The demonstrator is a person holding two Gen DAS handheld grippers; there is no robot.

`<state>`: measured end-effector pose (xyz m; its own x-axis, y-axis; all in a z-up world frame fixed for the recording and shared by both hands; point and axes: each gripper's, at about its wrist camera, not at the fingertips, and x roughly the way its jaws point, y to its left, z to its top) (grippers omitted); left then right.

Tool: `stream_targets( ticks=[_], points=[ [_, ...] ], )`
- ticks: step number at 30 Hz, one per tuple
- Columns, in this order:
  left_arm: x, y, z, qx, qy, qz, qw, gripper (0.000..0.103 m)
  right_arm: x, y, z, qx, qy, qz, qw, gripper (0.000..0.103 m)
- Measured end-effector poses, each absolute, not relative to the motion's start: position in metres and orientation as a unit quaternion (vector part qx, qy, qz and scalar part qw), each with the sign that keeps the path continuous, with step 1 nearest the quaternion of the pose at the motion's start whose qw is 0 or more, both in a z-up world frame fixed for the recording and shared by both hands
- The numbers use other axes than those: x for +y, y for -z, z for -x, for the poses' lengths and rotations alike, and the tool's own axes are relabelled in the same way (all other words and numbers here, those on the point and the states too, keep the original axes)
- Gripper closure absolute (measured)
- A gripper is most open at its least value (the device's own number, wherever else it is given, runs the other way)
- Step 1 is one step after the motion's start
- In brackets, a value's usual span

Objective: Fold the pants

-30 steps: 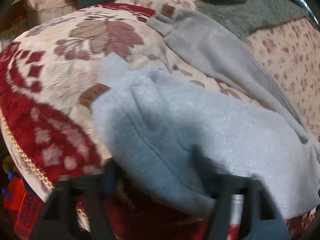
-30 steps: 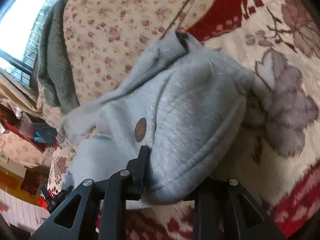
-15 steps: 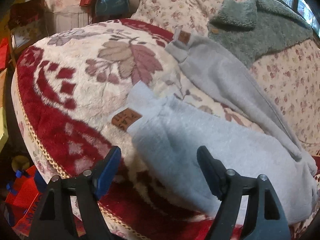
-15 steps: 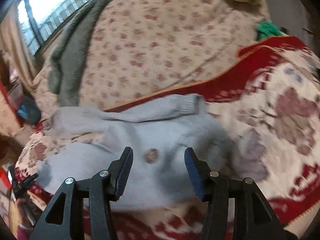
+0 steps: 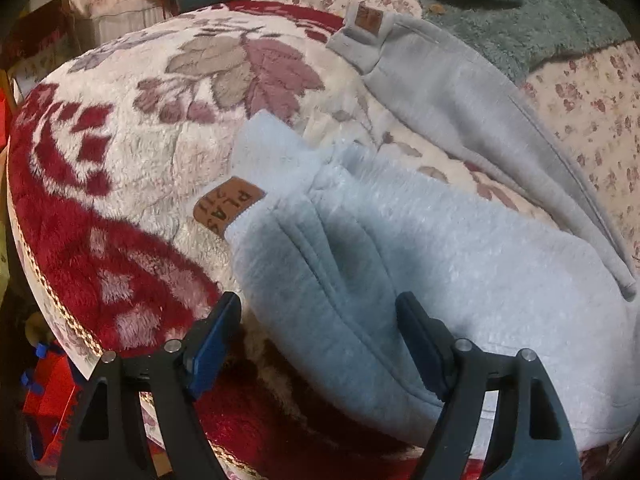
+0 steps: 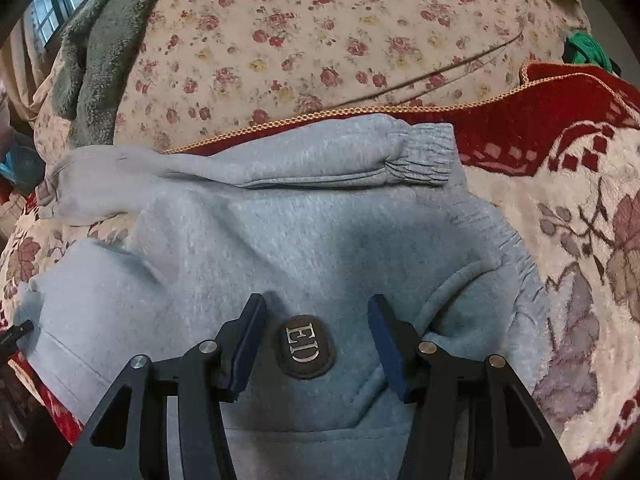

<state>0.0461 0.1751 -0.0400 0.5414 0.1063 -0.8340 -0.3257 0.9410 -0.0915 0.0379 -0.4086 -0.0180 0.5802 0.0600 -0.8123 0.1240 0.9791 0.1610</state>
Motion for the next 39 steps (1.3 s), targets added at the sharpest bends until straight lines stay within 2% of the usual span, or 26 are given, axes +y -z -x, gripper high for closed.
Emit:
stream_targets(
  ticks=[2,3,5,7,10,22,24,32,39],
  points=[
    [0.172,0.032,-0.049,0.456,-0.121,0.119,0.873,0.023,-0.405,0.011,-0.038,0.456,0.013,-0.099,0.884,0.045],
    [0.170,0.028,-0.051,0.454,-0.118,0.121,0.875,0.017,-0.404,0.007,-0.038,0.455,0.005,-0.106,0.884,0.044],
    [0.167,0.018,-0.055,0.447,-0.109,0.127,0.879,0.014,-0.402,0.000,-0.041,0.450,-0.019,-0.128,0.883,0.043],
    [0.161,0.007,-0.063,0.439,-0.101,0.127,0.884,0.012,-0.395,-0.006,-0.045,0.444,-0.037,-0.132,0.885,0.034],
    [0.157,-0.006,-0.082,0.433,-0.081,0.136,0.887,0.009,-0.377,-0.013,-0.059,0.437,-0.065,-0.109,0.891,0.029],
    [0.139,-0.077,-0.155,0.408,-0.013,0.114,0.906,0.009,-0.340,-0.028,-0.129,0.449,-0.126,-0.068,0.882,0.028],
    [0.135,-0.083,-0.172,0.406,-0.004,0.103,0.908,0.006,-0.335,-0.029,-0.139,0.447,-0.137,-0.066,0.881,0.028],
    [0.119,-0.082,-0.262,0.374,0.084,0.003,0.924,0.006,-0.325,-0.031,-0.173,0.445,-0.142,-0.019,0.884,0.025],
    [0.135,-0.063,-0.338,0.381,0.104,-0.055,0.917,0.006,-0.322,-0.028,-0.195,0.450,-0.153,0.025,0.879,0.022]
  ],
)
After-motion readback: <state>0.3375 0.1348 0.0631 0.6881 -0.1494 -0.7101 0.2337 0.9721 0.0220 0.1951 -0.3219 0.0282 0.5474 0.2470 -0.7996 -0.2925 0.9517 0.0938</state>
